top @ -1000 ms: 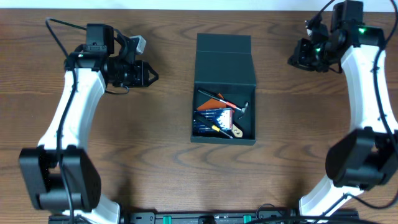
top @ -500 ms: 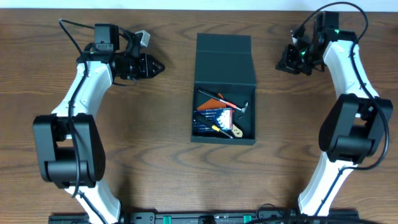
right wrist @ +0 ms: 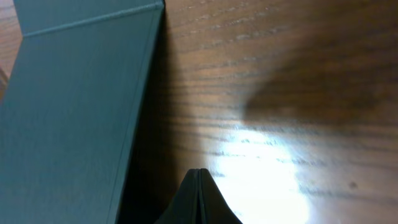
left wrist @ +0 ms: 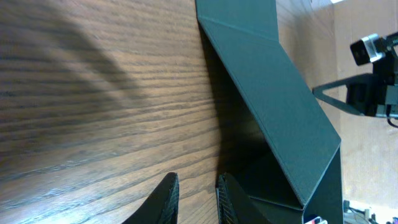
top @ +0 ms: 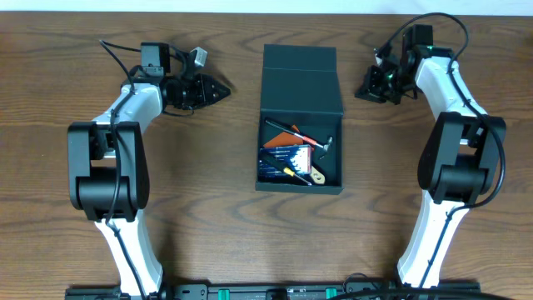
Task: Pack container
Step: 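Position both grippers against the upright lid's outer edges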
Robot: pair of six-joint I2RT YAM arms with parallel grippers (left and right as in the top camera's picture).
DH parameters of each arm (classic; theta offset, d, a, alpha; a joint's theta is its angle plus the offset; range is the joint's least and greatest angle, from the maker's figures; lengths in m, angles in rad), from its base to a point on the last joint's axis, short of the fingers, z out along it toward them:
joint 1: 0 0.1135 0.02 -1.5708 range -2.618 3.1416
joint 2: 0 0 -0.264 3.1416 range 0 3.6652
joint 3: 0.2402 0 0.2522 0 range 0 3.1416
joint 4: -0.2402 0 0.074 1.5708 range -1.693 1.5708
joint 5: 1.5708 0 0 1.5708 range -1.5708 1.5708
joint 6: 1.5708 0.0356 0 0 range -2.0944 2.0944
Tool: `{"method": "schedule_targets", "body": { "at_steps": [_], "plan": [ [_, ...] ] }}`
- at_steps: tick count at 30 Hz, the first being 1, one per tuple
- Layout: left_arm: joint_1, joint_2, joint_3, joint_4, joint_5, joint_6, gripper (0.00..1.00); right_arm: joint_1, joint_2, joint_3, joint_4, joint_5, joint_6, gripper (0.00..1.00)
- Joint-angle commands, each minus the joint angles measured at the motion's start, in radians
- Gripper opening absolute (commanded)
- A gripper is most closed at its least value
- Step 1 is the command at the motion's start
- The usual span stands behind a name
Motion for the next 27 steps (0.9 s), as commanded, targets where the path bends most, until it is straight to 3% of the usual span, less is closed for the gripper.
{"method": "schedule_targets", "body": {
  "at_steps": [1, 20, 27],
  "plan": [
    [-0.029, 0.025, 0.002, 0.004, 0.030, -0.018, 0.20, 0.025, 0.026, 0.000, 0.015, -0.034, 0.014, 0.01],
    [-0.107, 0.034, 0.002, 0.037, -0.005, -0.027, 0.20, 0.077, 0.069, 0.000, 0.043, -0.051, 0.013, 0.01],
    [-0.107, 0.081, 0.002, 0.037, -0.003, -0.027, 0.15, 0.077, 0.069, 0.000, 0.043, -0.051, 0.014, 0.01]
  ]
}}
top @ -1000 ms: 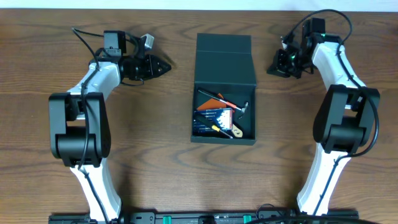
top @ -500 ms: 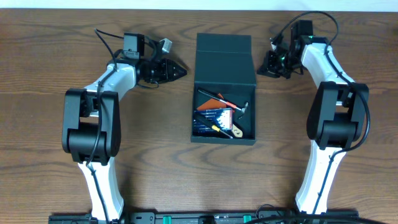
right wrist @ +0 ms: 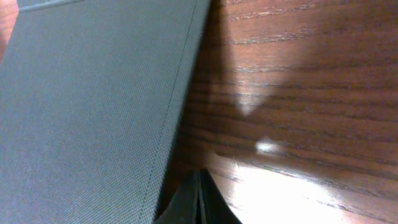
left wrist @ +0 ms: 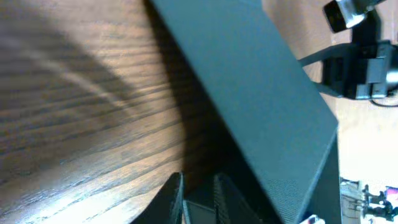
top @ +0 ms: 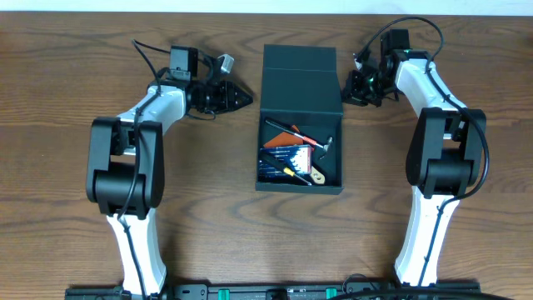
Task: Pack container
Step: 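Position both grippers against the upright lid's outer edges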
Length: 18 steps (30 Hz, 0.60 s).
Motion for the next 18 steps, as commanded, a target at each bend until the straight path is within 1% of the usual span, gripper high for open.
{"method": "schedule_targets", "body": {
  "at_steps": [1, 6, 7, 8, 18],
  "plan": [
    [0.001, 0.052, 0.002, 0.001, -0.011, -0.003, 0.15, 0.008, 0.014, 0.000, 0.002, -0.015, 0.010, 0.01],
    [-0.003, 0.079, 0.002, 0.002, -0.011, -0.002, 0.14, 0.008, 0.014, 0.000, 0.002, -0.016, 0.010, 0.01],
    [-0.005, 0.080, 0.002, 0.002, -0.012, -0.001, 0.11, 0.008, 0.014, 0.000, 0.002, -0.016, 0.010, 0.01],
    [-0.008, 0.081, 0.002, 0.002, -0.012, 0.000, 0.06, 0.008, 0.014, 0.000, 0.002, -0.016, 0.010, 0.01],
    [-0.039, 0.081, 0.012, 0.024, -0.012, 0.005, 0.05, 0.009, 0.014, 0.000, 0.003, -0.047, 0.001, 0.01]
  ]
}}
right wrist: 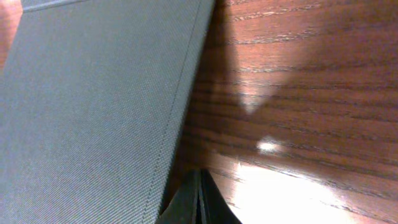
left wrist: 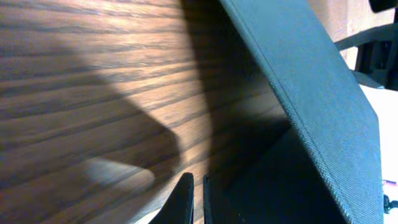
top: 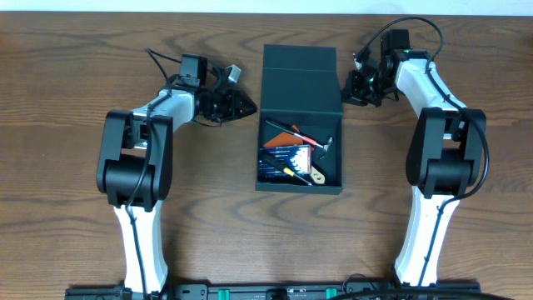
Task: Pack container
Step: 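Position both grippers against the upright lid's outer edges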
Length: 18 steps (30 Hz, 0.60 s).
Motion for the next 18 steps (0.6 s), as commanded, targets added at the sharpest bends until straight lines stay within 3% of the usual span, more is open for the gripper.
{"method": "schedule_targets", "body": {
  "at_steps": [1, 18],
  "plan": [
    [-0.008, 0.010, 0.016, 0.001, -0.005, 0.005, 0.05, 0.009, 0.014, 0.000, 0.002, -0.042, -0.004, 0.01],
    [-0.034, 0.009, 0.166, -0.024, 0.025, -0.010, 0.05, 0.012, 0.014, 0.000, 0.024, -0.146, -0.064, 0.01]
  ]
}}
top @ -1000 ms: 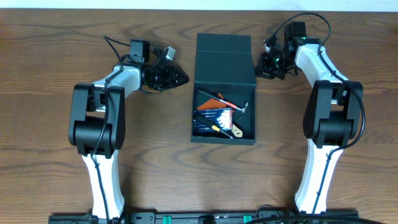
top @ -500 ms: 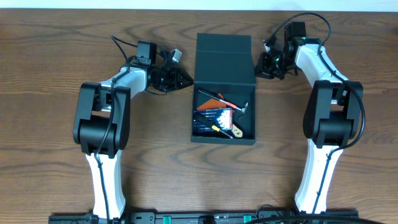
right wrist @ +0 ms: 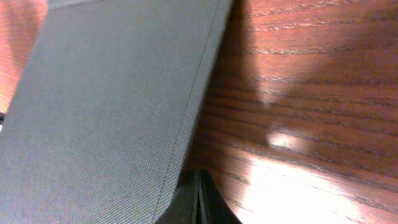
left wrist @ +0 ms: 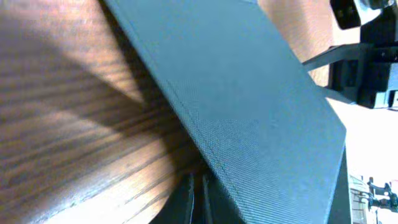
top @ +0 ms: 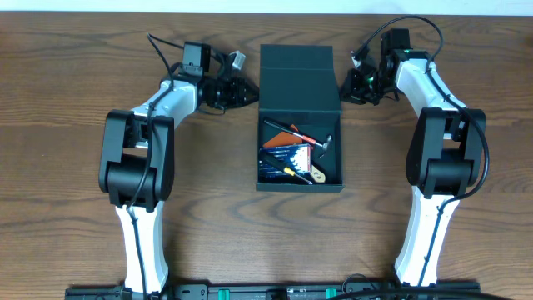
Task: Pack container
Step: 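Position both grippers against the upright lid's outer edges, then push the lid forward with both grippers to close the box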
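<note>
A dark box sits mid-table with its lid folded open toward the far edge. Inside lie pens, a blue card pack and small tools. My left gripper is shut, with its tips at the lid's left edge. In the left wrist view the left gripper points in under the lid. My right gripper is shut at the lid's right edge. The right wrist view shows the right gripper right against the lid. Neither holds anything.
Wooden table runs to both sides of the box. Both arms reach in from the near edge, their bases at the front. Cables loop above each wrist near the far edge.
My left gripper has moved farther back along the lid's left edge, and its tips now sit under that edge. The lid looks nudged slightly left. The right gripper has stayed put.
Both grippers started out well to the sides of the open box, with the left one slightly parted. Both then stood nearer the lid, the right tip at its right edge. The left was shut near the hinge corner, and now both flank the lid.
</note>
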Robot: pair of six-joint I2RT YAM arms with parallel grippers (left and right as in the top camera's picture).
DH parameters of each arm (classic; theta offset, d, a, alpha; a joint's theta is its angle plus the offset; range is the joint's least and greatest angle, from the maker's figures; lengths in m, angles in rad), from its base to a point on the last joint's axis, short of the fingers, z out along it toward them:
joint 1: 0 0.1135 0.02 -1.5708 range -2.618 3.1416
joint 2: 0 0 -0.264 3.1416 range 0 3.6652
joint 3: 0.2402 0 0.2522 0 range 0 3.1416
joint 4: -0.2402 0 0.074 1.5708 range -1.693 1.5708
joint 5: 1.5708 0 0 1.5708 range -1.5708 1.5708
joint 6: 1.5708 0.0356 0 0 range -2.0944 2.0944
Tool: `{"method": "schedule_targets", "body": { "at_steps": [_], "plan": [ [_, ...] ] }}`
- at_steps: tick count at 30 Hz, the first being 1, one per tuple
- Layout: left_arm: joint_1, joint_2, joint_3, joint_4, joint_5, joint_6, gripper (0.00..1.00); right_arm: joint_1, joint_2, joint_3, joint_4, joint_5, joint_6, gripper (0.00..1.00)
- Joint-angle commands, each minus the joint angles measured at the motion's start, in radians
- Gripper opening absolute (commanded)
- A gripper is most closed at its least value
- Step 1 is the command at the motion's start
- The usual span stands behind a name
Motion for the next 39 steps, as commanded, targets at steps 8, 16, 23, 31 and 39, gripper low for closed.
{"method": "schedule_targets", "body": {
  "at_steps": [8, 16, 23, 31, 39],
  "plan": [
    [-0.032, 0.009, 0.099, 0.001, 0.023, -0.008, 0.05, 0.012, 0.014, 0.000, 0.013, -0.121, -0.054, 0.01],
    [-0.032, 0.008, 0.100, -0.025, 0.023, -0.008, 0.05, 0.011, 0.014, 0.001, 0.013, -0.220, -0.104, 0.01],
    [-0.032, -0.011, 0.101, -0.026, 0.024, -0.007, 0.05, -0.003, -0.009, 0.002, 0.004, -0.274, -0.120, 0.01],
    [-0.032, -0.075, 0.101, -0.026, 0.023, 0.011, 0.05, -0.023, -0.075, 0.002, -0.018, -0.273, -0.129, 0.01],
    [-0.033, -0.152, 0.101, -0.097, -0.003, 0.064, 0.06, -0.035, -0.143, 0.002, -0.062, -0.273, -0.144, 0.01]
  ]
}}
